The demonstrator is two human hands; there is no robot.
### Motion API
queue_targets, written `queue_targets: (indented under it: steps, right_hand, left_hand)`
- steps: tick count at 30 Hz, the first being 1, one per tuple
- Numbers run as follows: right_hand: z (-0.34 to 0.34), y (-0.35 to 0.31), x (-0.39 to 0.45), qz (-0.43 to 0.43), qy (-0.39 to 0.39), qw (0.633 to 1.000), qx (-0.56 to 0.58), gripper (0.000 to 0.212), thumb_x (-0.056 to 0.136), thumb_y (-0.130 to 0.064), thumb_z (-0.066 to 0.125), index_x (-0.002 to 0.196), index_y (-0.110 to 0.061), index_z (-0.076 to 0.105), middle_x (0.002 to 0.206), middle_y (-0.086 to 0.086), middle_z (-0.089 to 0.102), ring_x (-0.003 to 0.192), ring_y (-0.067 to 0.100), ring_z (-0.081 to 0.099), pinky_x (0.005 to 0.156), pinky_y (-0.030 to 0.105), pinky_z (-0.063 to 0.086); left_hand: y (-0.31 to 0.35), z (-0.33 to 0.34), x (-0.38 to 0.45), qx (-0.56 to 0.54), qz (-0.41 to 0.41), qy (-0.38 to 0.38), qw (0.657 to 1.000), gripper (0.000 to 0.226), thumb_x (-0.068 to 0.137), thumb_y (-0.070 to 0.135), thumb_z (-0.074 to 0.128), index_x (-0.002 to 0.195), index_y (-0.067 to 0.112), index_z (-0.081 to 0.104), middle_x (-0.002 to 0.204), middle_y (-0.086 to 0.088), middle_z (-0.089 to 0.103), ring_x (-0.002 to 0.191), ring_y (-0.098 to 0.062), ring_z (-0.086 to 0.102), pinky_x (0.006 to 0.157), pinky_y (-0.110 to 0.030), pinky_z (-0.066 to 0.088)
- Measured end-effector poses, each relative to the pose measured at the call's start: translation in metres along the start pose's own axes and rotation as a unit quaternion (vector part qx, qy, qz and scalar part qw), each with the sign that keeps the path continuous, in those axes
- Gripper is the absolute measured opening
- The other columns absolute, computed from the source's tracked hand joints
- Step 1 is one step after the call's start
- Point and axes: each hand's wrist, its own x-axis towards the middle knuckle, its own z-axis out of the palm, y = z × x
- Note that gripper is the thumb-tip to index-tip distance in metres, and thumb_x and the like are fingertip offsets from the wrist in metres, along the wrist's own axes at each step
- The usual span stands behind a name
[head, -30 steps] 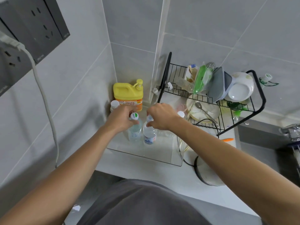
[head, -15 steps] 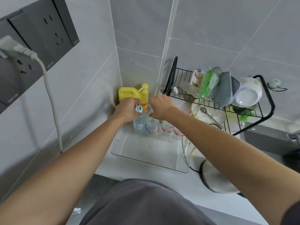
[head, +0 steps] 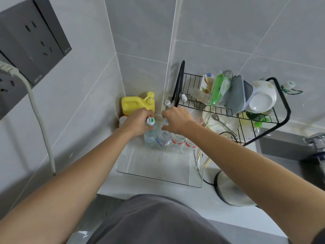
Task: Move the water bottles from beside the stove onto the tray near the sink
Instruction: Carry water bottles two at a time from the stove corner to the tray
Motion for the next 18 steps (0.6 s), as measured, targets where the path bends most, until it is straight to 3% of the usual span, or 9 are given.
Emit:
queue_targets:
  steps: [8,13,18]
  right_hand:
    - [0.0031,-0.0054,-0.0050,-0.021,-0.031,0.999,0.027,0.046,0.088,-0.036,0.082,0.126,-0.017,0.066,0.121,0.010,0.067,0.112,0.036,0.066,0.087,0.043,0.054]
    - [0.0037,-0.0052,-0.0064,-0.019,-0.027,0.999,0.032,0.044,0.090,-0.035,0.081,0.125,-0.014,0.067,0.122,0.010,0.067,0.113,0.036,0.064,0.090,0.043,0.053]
    - [0.0048,-0.0054,-0.0066,-0.015,-0.019,0.999,0.041,0.044,0.091,-0.036,0.081,0.125,-0.012,0.067,0.121,0.011,0.067,0.113,0.036,0.065,0.091,0.044,0.055]
  left_hand:
    - [-0.0022,-0.0019,0.0007,0.015,-0.002,-0.017,1.000,0.034,0.070,0.018,0.092,0.099,0.014,0.074,0.100,-0.008,0.065,0.093,-0.031,0.064,0.081,-0.049,0.056]
    - [-0.0010,0.0014,-0.0009,0.024,-0.004,-0.002,1.000,0.035,0.071,0.025,0.092,0.099,0.015,0.074,0.096,-0.009,0.064,0.089,-0.031,0.064,0.078,-0.048,0.056]
    - [-0.0015,0.0003,-0.0018,0.031,0.004,-0.005,1.000,0.032,0.075,0.018,0.089,0.103,0.013,0.074,0.097,-0.007,0.061,0.093,-0.033,0.063,0.080,-0.044,0.054]
